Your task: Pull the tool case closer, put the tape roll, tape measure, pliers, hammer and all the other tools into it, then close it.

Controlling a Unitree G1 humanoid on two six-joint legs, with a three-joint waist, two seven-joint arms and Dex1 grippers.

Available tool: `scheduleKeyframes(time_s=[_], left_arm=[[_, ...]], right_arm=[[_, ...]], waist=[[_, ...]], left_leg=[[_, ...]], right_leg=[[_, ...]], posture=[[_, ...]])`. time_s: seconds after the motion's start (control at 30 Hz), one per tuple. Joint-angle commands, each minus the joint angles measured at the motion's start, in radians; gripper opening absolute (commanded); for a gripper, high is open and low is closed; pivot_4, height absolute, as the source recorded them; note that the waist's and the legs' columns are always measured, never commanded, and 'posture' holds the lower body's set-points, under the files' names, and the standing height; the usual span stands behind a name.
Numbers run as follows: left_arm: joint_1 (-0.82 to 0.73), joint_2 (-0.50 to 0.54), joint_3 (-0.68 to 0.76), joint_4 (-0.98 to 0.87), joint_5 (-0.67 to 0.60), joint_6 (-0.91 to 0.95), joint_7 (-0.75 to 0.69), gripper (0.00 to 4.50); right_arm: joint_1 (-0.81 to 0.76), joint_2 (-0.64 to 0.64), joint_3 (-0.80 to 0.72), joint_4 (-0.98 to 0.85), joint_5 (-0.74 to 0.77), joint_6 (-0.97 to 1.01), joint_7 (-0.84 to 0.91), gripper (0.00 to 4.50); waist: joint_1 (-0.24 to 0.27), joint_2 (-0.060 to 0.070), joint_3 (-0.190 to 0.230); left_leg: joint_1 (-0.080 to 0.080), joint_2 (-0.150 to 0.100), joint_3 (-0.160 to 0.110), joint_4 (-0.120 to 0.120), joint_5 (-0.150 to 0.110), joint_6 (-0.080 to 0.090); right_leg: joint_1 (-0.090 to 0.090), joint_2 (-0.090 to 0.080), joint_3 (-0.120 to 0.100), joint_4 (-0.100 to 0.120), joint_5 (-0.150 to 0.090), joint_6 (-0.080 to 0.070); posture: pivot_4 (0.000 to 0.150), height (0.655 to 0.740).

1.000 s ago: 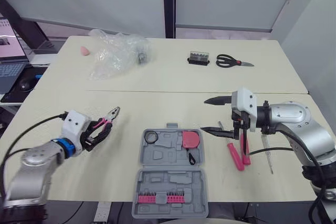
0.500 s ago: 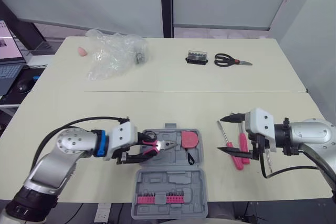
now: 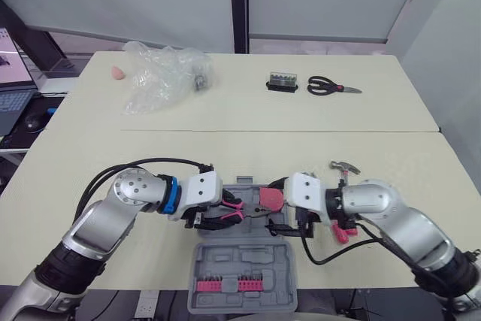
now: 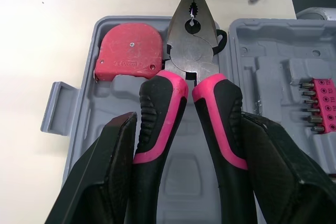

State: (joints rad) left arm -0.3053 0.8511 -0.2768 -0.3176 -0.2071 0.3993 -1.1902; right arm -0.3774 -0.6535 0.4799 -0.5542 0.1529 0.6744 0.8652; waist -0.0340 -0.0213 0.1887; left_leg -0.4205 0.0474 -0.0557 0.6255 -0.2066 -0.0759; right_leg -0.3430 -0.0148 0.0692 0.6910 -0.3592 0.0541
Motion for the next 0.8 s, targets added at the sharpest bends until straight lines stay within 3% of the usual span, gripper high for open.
scheduleKeyframes(time_s=[0.03,0.43,0.53,0.63,0.8], left_arm=[[-0.016,-0.003,0.003,-0.042,0.001,0.003,0.003,2.61],[-0.028,-0.005,0.006,-0.048,-0.002,0.024,-0.002,2.61],[-0.024,-0.005,0.004,-0.051,0.001,0.022,-0.001,2.61],[-0.019,-0.007,0.001,-0.052,0.004,0.019,0.003,2.61],[-0.005,-0.004,0.000,-0.054,0.012,0.021,0.011,2.61]], right_arm=[[-0.032,0.022,0.042,0.004,-0.024,0.010,0.000,4.50],[-0.071,0.094,0.088,0.076,-0.065,-0.007,0.003,4.50],[-0.074,0.108,0.093,0.088,-0.072,-0.015,-0.001,3.86],[-0.074,0.115,0.096,0.097,-0.081,-0.027,-0.001,2.82],[-0.071,0.120,0.095,0.098,-0.090,-0.040,0.003,1.66]], waist=[[0.003,0.000,0.000],[0.002,0.000,0.000],[0.002,0.000,0.000],[0.002,0.000,0.000],[0.002,0.000,0.000]], left_leg=[[0.000,0.000,0.000,0.000,0.000,0.000],[-0.001,0.000,-0.001,0.001,0.000,0.000],[-0.001,0.000,-0.001,0.001,0.000,0.000],[-0.001,0.000,-0.001,0.001,0.000,0.000],[-0.001,0.000,-0.001,0.002,0.000,0.000]], right_leg=[[0.000,0.000,0.000,0.000,0.000,0.000],[-0.001,0.000,0.000,0.003,0.000,0.000],[-0.001,0.000,0.000,0.003,0.000,0.000],[-0.002,0.000,0.000,0.004,0.000,0.000],[-0.002,0.000,0.000,0.004,0.000,0.000]], posture=[[0.150,0.7400],[0.150,0.7400],[0.150,0.7400],[0.150,0.7400],[0.150,0.7400]])
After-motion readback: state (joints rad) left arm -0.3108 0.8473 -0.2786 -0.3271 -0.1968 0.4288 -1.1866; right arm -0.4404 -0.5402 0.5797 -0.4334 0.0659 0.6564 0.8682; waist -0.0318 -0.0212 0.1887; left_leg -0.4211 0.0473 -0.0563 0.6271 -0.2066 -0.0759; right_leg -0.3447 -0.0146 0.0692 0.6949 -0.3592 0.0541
